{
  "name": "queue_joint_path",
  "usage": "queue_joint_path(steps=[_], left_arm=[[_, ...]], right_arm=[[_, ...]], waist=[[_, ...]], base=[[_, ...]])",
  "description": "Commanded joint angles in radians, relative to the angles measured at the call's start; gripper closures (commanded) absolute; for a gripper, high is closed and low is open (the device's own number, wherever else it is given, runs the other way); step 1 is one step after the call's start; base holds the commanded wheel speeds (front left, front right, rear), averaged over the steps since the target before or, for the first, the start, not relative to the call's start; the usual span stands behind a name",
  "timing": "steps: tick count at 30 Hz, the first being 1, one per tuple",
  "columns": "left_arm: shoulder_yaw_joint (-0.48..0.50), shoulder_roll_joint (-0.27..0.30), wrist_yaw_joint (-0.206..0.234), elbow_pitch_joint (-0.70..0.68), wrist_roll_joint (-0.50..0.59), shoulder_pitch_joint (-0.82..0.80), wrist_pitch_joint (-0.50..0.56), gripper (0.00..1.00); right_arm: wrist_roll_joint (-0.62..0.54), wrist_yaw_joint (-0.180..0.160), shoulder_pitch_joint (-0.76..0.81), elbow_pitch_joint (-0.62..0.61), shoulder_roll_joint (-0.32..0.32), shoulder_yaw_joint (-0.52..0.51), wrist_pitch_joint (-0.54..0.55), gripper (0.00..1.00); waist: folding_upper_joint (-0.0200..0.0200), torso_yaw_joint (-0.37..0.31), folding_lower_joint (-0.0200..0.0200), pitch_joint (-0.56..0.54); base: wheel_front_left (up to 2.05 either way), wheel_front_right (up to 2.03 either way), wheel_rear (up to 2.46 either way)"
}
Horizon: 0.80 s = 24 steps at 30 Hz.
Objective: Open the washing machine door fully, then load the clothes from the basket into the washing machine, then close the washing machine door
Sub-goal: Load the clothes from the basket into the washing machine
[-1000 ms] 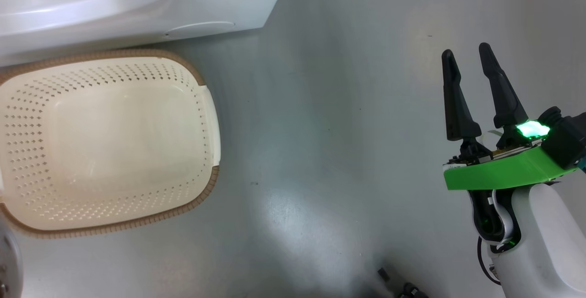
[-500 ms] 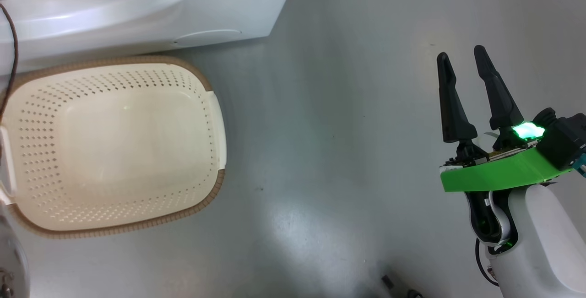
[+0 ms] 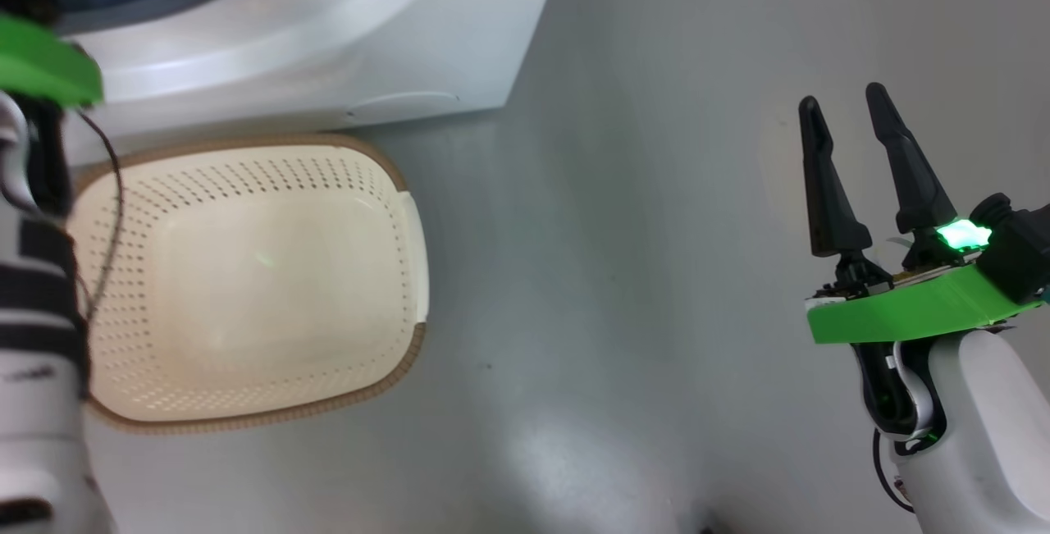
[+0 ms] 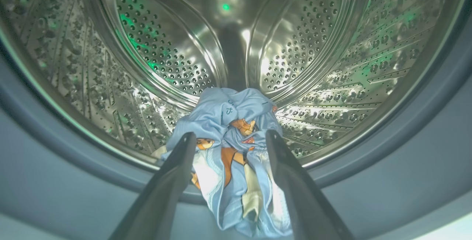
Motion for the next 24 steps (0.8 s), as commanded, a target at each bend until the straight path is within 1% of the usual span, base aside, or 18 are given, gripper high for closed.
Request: queue_joint_path(steps=[1,12,24], left_arm=[[0.026,0.033,-0.005,-0.049,-0.015,0.046,-0.005,0.0],[0.044,-0.026,-0.005,-0.227,-0.039,0.328,-0.005,0.0],[0.051,-0.057,-0.005,-0.356,-0.051,0.581,-0.005,0.0]], right_arm=[[-0.006,0.004,0.029,-0.017,-0.016,0.012,-0.008,0.0],[-0.011,0.004,0.074,0.0,-0.05,-0.005,-0.008,0.0],[-0.01,0.004,0.163,0.014,-0.076,-0.021,-0.008,0.0]], waist=[[-0.0001,0.021,0.0001,-0.033],[-0.0001,0.068,0.0001,-0.143],[-0.0001,0.105,0.0001,-0.274]], base=[[0.0,0.0,0.0],[0.0,0.0,0.0],[0.0,0.0,0.0]])
